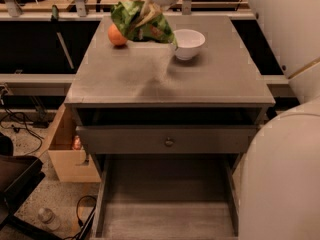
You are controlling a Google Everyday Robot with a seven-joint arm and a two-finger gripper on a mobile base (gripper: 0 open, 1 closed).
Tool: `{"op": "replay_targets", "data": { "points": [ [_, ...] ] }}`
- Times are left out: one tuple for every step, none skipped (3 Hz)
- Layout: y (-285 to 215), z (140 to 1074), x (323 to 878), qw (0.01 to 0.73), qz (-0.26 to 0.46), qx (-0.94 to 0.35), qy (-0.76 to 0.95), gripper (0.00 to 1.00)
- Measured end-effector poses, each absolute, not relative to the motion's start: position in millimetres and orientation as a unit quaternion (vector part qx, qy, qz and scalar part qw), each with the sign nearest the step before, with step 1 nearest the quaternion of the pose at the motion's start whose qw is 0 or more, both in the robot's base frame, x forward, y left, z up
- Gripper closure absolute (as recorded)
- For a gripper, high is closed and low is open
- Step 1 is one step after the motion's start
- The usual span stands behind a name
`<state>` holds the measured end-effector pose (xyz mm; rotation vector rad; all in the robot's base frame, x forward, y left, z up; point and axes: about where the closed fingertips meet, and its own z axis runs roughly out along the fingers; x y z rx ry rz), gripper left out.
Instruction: Pick green rice chip bag from white bowl and place on counter
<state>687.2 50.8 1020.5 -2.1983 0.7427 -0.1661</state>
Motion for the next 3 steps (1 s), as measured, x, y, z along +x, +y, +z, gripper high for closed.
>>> {"op": "replay_targets", "data": {
  "points": [
    [63,991,684,0.398,-0.054,-0.866,0.299,1.00],
    [78,967,680,0.401,-0.045,-0.865,0.298,0.98],
    [79,968,680,0.401,-0.044,-0.866,0.297,0.77]
  ]
}}
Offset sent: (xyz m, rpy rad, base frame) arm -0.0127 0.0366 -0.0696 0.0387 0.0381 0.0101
